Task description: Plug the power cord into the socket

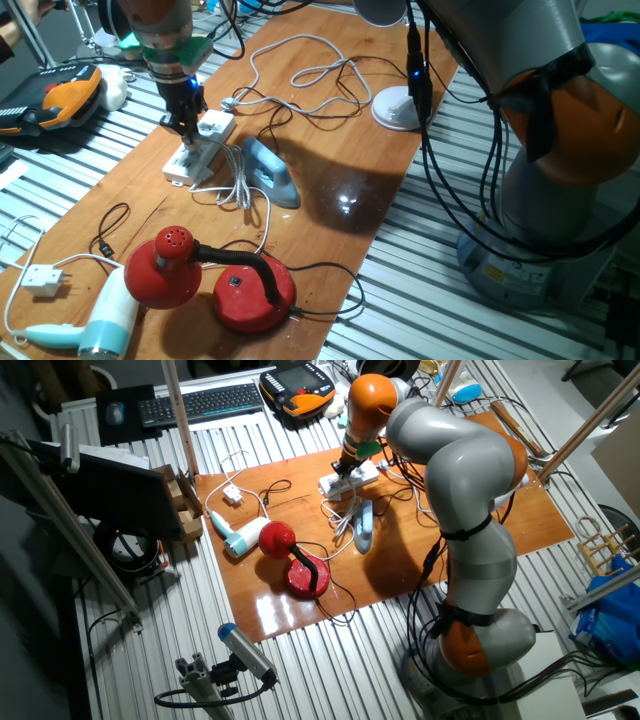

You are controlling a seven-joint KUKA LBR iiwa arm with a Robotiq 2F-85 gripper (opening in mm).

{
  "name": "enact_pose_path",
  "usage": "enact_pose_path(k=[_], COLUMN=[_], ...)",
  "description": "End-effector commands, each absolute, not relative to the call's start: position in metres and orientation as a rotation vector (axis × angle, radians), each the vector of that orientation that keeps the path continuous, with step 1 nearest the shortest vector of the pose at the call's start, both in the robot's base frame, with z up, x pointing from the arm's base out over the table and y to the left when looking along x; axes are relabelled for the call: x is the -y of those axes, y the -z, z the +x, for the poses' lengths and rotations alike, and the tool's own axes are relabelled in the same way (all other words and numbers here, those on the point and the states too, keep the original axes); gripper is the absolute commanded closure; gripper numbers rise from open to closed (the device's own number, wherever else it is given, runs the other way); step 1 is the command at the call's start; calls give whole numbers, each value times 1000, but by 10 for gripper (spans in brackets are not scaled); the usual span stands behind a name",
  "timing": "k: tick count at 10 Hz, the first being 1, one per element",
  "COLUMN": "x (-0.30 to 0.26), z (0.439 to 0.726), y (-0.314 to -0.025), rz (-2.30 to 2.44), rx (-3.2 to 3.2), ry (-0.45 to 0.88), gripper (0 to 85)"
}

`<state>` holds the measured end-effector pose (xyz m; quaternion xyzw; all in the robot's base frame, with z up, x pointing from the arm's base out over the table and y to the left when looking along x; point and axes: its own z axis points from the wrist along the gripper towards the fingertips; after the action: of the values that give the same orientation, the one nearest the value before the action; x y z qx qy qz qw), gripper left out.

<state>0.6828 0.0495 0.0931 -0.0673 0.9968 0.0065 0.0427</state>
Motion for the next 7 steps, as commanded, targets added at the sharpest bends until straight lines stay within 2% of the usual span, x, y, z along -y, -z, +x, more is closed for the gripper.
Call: enact_pose_path(k=[1, 7], x=[-49, -50], z=[683, 682], y=[-93, -93], rz=[-206, -218], rx=[-3049, -3052], ry=[-20, -22], gripper=[850, 850])
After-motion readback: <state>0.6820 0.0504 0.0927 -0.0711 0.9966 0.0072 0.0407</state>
